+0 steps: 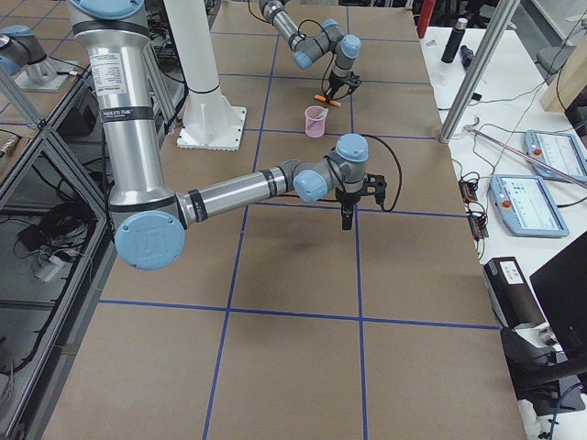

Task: Collect pens into pen holder
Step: 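Carry the orange marker into the pink cup and open the left gripper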

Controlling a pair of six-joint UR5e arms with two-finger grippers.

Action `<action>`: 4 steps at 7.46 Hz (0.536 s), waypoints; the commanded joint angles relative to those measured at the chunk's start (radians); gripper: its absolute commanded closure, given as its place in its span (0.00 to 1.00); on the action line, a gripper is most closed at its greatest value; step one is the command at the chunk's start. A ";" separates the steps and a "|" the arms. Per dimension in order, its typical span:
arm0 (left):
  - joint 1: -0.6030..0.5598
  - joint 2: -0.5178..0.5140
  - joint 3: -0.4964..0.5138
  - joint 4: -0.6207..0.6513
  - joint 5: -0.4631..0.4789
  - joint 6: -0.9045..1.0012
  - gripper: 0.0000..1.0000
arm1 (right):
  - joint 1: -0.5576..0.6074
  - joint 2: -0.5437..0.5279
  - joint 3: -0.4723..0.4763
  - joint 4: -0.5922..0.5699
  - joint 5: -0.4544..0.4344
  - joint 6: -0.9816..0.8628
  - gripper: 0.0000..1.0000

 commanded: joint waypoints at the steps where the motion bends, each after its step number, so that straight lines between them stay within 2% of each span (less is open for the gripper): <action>1: -0.027 -0.006 -0.008 -0.002 -0.004 -0.005 1.00 | 0.000 -0.002 0.000 0.000 -0.002 0.001 0.01; 4: -0.073 -0.010 -0.140 -0.014 -0.003 -0.019 1.00 | 0.005 -0.002 0.000 0.000 -0.004 0.001 0.01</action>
